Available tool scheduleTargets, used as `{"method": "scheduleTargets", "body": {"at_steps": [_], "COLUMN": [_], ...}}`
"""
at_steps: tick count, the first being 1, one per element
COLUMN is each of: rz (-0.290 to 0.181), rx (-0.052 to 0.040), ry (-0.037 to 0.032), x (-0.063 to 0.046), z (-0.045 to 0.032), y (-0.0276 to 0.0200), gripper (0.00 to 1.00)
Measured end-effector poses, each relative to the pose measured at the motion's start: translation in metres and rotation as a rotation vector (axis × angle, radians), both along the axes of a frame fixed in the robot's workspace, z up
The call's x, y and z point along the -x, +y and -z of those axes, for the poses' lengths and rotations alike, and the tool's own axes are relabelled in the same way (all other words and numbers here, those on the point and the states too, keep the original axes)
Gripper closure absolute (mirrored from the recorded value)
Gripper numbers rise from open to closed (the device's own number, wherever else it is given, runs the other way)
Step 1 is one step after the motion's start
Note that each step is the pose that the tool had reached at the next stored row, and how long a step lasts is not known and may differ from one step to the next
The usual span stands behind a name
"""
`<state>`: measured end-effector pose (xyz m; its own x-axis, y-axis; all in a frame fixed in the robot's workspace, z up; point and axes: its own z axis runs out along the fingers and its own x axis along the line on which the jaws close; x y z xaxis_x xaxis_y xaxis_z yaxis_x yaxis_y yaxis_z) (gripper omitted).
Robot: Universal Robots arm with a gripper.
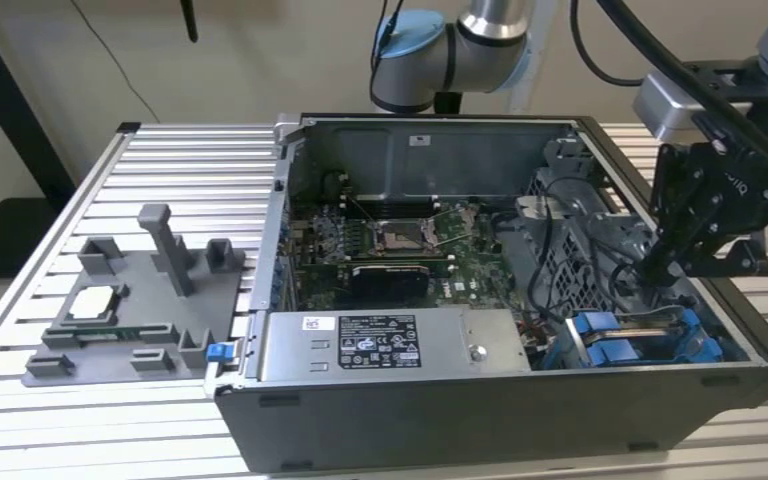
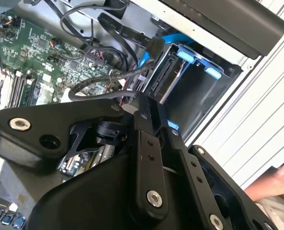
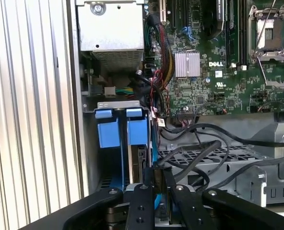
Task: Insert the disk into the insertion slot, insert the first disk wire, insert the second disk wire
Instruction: 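Insert the first disk wire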
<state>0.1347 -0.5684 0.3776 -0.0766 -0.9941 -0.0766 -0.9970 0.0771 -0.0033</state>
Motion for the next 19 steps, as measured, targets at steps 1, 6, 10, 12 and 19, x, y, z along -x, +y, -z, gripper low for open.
{"method": "scheduleTargets", "body": {"at_steps": [1,6,10,12,19], "rz": [0.000,0.000,0.000,0.000,0.000], "rx": [-0.0001,0.0000,0.0001,-0.0001,-0.0005], "ry": [0.0000,0.0000,0.0000,0.0000,0.0000], "x": [0.000,0.000,0.000,0.000,-0.002], "z": [0.0002,0.0006,0.0013,0.0021,0.0058], "y": [-0.0012,-0.0074,-0.0121,-0.0136,-0.0175], "gripper": [1.00,1.00,1.00,1.00,1.00]}}
